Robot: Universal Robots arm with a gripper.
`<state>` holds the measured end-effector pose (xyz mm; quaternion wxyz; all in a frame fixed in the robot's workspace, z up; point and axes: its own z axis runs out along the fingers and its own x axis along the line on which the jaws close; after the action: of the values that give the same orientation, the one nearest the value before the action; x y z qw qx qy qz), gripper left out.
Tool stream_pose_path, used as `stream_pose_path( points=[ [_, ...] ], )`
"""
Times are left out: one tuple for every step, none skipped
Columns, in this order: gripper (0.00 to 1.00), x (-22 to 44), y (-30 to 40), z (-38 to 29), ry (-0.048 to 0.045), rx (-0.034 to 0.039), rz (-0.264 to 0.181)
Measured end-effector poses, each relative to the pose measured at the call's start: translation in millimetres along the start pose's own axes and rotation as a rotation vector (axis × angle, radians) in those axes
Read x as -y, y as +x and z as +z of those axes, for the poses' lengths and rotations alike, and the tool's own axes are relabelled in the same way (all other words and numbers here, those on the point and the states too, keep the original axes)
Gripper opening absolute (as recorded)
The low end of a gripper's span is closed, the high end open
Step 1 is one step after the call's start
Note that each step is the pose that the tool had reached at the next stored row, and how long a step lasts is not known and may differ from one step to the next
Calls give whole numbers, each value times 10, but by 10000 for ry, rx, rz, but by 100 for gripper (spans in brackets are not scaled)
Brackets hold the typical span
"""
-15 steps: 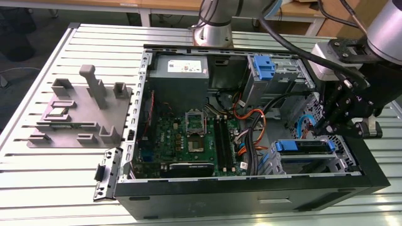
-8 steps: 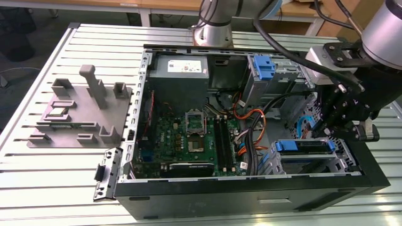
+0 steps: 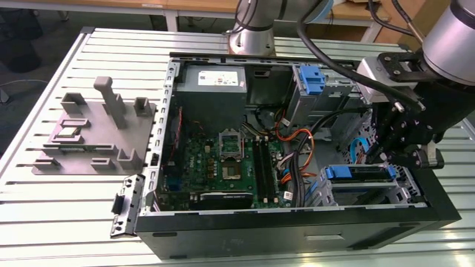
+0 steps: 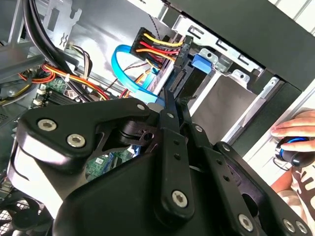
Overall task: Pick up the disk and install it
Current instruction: 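Insert the first disk wire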
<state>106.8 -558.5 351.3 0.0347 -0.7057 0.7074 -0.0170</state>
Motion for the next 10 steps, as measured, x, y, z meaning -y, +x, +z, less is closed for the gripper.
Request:
stream_pose_path(
  points=[
    [16,-1,0,0,1,0,0],
    [16,-3,2,2,1,2,2],
    [16,-7,3,8,2,4,3],
    [16,-8,4,11,3,3,2],
    [16,-8,4,11,3,2,1],
    [16,-8,4,11,3,1,1],
    [16,-8,4,11,3,1,1],
    [16,-8,5,11,3,2,1],
    [16,-9,5,12,3,2,1],
    [16,-9,6,15,3,2,1]
  ],
)
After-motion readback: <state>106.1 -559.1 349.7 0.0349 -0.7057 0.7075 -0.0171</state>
